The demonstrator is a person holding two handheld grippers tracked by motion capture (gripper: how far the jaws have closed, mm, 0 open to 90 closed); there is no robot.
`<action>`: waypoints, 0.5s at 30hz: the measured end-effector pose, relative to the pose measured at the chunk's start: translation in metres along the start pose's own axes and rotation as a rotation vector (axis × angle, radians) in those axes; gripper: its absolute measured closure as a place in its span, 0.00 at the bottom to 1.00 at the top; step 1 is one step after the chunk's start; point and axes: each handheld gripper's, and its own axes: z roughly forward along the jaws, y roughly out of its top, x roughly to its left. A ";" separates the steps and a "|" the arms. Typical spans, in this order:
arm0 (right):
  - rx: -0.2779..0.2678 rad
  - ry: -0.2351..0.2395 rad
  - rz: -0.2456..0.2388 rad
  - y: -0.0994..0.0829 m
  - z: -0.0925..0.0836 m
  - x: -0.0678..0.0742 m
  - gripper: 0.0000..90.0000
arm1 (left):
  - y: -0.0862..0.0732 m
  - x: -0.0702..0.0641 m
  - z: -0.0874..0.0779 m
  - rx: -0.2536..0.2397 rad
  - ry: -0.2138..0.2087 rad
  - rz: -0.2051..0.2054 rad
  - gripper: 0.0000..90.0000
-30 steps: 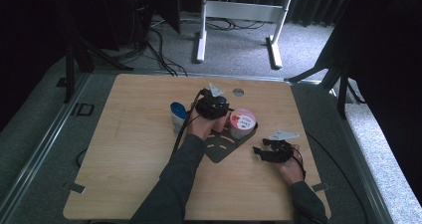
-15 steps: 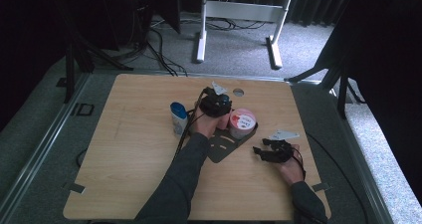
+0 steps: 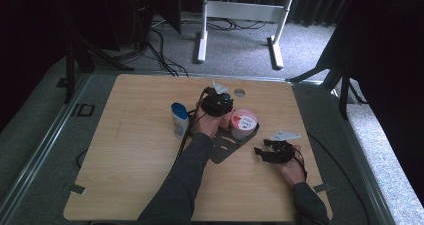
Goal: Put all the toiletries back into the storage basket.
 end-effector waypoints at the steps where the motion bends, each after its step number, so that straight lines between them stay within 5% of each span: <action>1: 0.001 0.000 -0.002 0.000 0.000 0.000 0.46 | 0.000 0.000 0.000 0.000 0.000 0.001 0.59; 15: 0.000 0.003 -0.006 0.000 0.000 0.000 0.46 | -0.001 0.000 0.002 -0.002 0.003 0.005 0.59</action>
